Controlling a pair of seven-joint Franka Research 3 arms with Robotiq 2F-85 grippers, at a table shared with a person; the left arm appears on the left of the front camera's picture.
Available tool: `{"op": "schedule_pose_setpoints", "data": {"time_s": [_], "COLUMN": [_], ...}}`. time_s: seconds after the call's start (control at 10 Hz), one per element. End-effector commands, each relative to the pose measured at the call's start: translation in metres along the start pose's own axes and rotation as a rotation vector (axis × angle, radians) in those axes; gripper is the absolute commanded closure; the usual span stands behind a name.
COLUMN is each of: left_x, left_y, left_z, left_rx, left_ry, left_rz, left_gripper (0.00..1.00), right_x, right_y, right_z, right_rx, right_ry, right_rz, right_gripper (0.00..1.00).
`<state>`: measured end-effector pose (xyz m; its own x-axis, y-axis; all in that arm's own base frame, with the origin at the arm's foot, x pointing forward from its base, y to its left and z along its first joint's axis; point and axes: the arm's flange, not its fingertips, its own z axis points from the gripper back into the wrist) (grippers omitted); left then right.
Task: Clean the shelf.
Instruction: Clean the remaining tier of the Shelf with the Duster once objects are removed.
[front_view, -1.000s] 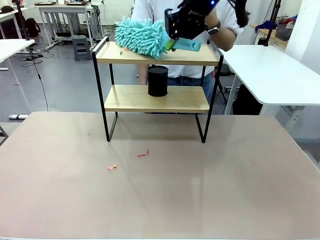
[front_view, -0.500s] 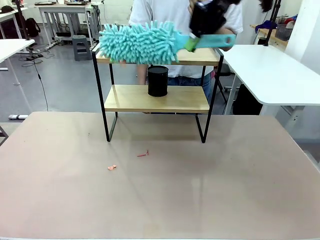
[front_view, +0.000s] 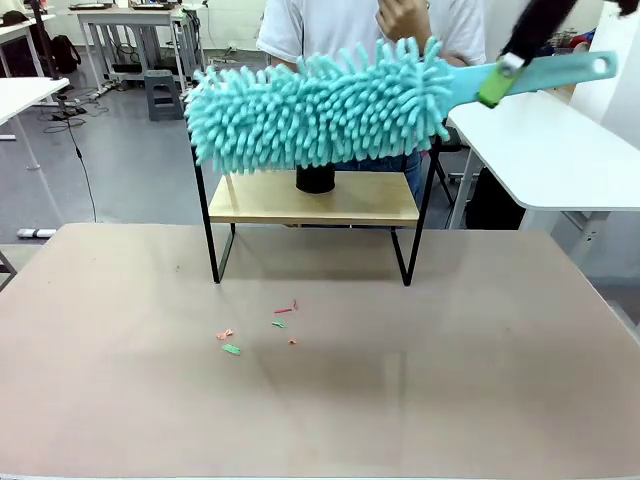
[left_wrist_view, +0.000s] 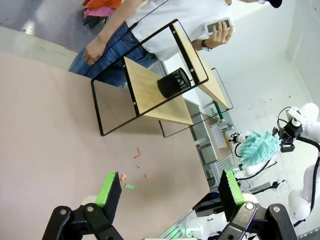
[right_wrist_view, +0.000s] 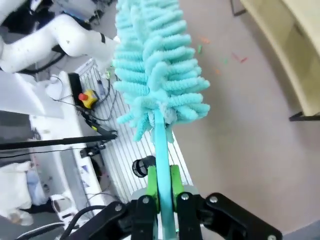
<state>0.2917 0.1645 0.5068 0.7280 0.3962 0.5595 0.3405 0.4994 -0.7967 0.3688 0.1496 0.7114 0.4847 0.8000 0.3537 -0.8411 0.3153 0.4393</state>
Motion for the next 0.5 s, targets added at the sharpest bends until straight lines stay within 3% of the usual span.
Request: {"op": "schedule_pose_setpoints", "data": {"time_s": [0.0, 0.1, 0.2, 0.4], "left_x": [-0.001, -0.001, -0.001, -0.001], "left_y": [-0.001, -0.001, -0.001, -0.001], "left_z": [-0.003, -0.003, -0.003, -0.003], "left_rx": [-0.018, -0.018, -0.018, -0.018], "left_ry": [-0.021, -0.021, -0.021, -0.021], "left_rz": [-0.015, -0.015, -0.015, -0.015], "left_gripper": [0.00, 0.00, 0.00, 0.00], "right_x": [-0.019, -0.038, -0.070, -0.177], "right_y": [-0.019, -0.023, -0.029, -0.045], "right_z": [-0.006, -0.002, 0.014, 0.047], "right_rx": [0.055, 0.063, 0.063, 0.057], "right_ry": [-0.090, -0.132, -0.235, -0.492], "right_rz": [-0.051, -0.079, -0.126, -0.365], "right_gripper": [0.87, 0.87, 0.87, 0.87]}}
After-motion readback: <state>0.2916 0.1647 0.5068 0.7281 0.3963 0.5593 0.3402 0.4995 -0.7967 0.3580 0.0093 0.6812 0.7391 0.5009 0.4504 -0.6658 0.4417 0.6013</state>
